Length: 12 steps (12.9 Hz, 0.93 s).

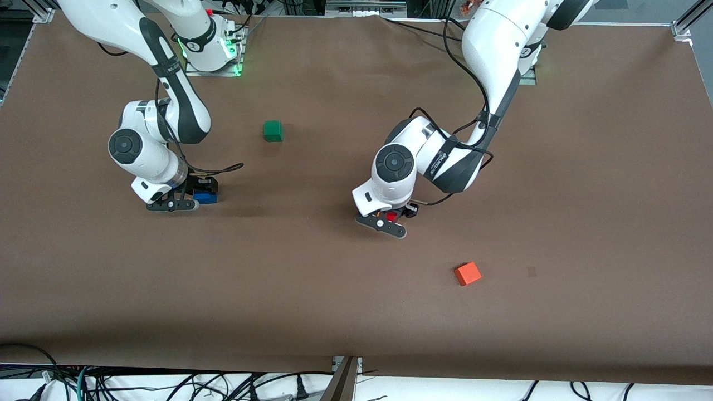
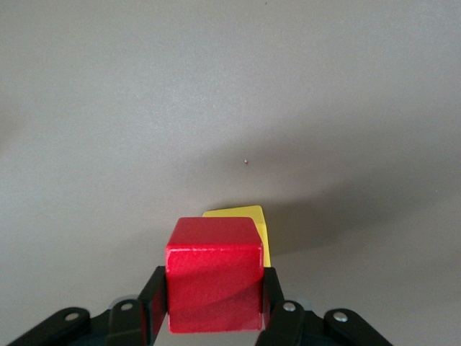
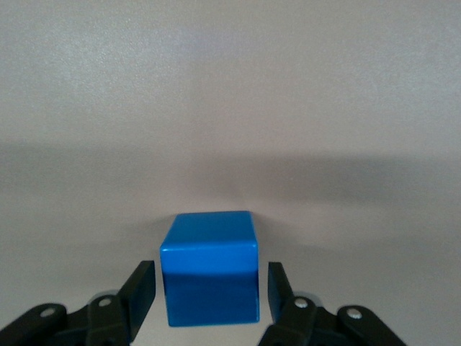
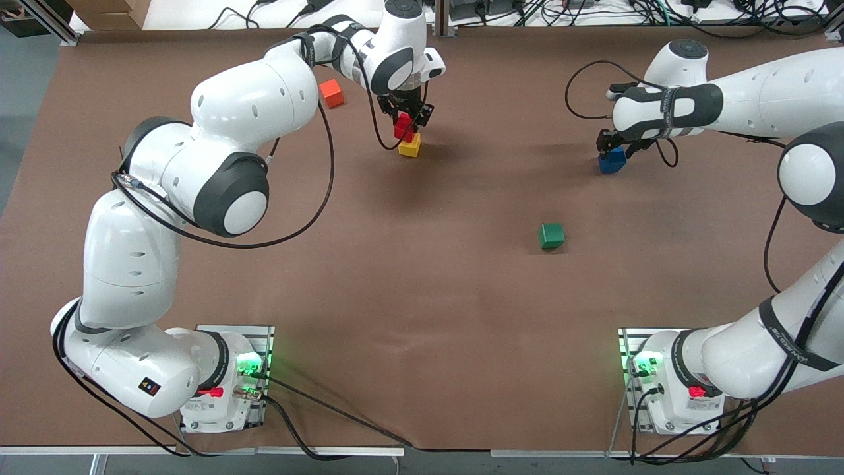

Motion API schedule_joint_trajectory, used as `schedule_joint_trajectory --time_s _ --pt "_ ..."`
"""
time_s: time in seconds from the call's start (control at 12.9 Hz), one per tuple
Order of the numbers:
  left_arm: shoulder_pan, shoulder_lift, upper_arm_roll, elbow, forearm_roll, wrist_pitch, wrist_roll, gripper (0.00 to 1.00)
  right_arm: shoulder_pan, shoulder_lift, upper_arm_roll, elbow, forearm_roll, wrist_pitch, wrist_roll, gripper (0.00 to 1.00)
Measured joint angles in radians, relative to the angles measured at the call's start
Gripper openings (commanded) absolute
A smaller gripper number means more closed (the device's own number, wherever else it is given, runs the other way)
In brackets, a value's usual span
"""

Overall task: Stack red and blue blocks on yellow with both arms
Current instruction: 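Hold the red cube on the yellow cube while the right gripper grasps blue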

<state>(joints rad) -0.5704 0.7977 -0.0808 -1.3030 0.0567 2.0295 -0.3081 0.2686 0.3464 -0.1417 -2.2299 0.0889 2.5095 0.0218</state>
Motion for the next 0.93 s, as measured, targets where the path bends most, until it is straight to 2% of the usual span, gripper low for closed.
schedule_joint_trajectory --time_s 0.16,0.47,0.93 --pt "0.000 0.004 0.000 0.000 0.000 0.011 0.000 0.00 0.000 0.001 0.000 -0.001 0.000 0.000 0.000 0.63" --pt "0.001 0.004 0.000 0.001 0.000 0.012 0.000 0.01 0.000 0.002 0.000 -0.002 0.000 0.004 0.001 0.49" --pt "0.001 0.004 -0.001 0.001 0.000 0.012 0.000 0.02 0.000 -0.002 0.011 0.021 0.001 -0.001 0.022 0.48"
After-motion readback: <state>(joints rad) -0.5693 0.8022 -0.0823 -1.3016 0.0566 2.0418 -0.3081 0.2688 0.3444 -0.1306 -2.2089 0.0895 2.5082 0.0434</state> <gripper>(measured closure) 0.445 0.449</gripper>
